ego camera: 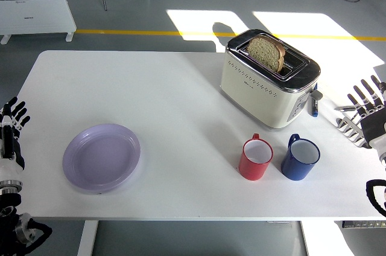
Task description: Push plate across desktop,pick up the break from the machine,place the break in the plate
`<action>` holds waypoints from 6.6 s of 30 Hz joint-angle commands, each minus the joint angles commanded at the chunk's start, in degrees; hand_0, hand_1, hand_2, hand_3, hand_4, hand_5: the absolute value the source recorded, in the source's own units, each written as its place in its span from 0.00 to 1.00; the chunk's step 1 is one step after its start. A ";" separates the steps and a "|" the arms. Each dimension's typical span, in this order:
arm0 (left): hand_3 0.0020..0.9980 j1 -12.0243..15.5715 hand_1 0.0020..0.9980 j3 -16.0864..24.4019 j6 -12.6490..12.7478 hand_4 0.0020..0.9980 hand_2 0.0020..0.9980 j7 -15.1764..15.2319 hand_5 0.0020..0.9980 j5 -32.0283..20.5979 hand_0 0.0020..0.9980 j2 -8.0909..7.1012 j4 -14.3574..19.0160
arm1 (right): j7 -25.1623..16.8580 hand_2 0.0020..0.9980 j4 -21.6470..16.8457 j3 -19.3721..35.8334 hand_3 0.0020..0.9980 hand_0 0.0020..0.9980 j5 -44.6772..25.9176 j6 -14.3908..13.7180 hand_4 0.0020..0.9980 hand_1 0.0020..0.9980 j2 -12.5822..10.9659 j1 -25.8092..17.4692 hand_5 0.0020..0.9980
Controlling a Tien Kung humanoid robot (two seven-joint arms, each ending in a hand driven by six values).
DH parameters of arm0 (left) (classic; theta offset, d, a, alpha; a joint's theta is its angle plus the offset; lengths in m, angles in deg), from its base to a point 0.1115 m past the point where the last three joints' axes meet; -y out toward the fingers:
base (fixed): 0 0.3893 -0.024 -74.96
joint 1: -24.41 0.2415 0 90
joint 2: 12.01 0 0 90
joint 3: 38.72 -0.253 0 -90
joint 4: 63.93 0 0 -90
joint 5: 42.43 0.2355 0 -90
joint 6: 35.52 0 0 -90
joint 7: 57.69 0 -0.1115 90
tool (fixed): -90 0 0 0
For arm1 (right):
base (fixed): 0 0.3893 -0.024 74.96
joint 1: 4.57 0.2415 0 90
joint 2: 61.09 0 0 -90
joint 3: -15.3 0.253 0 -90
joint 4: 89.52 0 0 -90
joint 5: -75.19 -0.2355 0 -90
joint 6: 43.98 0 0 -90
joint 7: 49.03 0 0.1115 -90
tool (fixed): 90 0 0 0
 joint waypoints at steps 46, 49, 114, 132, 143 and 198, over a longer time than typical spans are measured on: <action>0.88 -2.53 0.88 -9.77 -3.39 0.59 0.93 -1.03 1.00 -7.70 0.84 0.00 -9.26 | -0.06 0.76 -0.10 0.79 0.75 0.80 -0.01 -0.06 0.49 0.75 0.13 0.43 0.55; 0.88 -2.64 0.88 -10.60 -3.45 0.59 0.93 -1.01 1.00 -8.11 0.84 0.00 -9.38 | -0.07 0.76 -0.11 0.82 0.75 0.80 -0.02 -0.04 0.49 0.75 0.14 0.47 0.55; 0.87 -2.33 0.88 -23.87 -5.05 0.59 0.92 -0.43 1.00 -18.12 0.84 0.00 -7.18 | -0.18 0.76 -0.05 -0.02 0.75 0.80 -0.11 -0.12 0.49 0.75 0.00 0.10 0.54; 0.87 -2.14 0.87 -28.02 -6.54 0.59 0.92 -1.33 1.00 -22.25 0.83 -1.01 -6.00 | -0.22 0.76 -0.02 0.05 0.75 0.80 -0.12 -0.14 0.49 0.75 0.02 0.35 0.54; 0.86 -1.97 0.86 -30.48 -7.66 0.59 0.91 -1.70 1.00 -25.07 0.83 -1.80 -4.70 | -0.26 0.76 -0.02 0.04 0.75 0.80 -0.11 -0.13 0.49 0.75 0.05 0.40 0.54; 0.86 -9.69 0.86 -38.38 -10.00 0.58 0.91 -2.25 1.00 -32.13 0.82 -0.21 -9.98 | -0.34 0.75 -0.01 -0.42 0.74 0.80 -0.22 -0.17 0.49 0.75 -0.06 0.15 0.55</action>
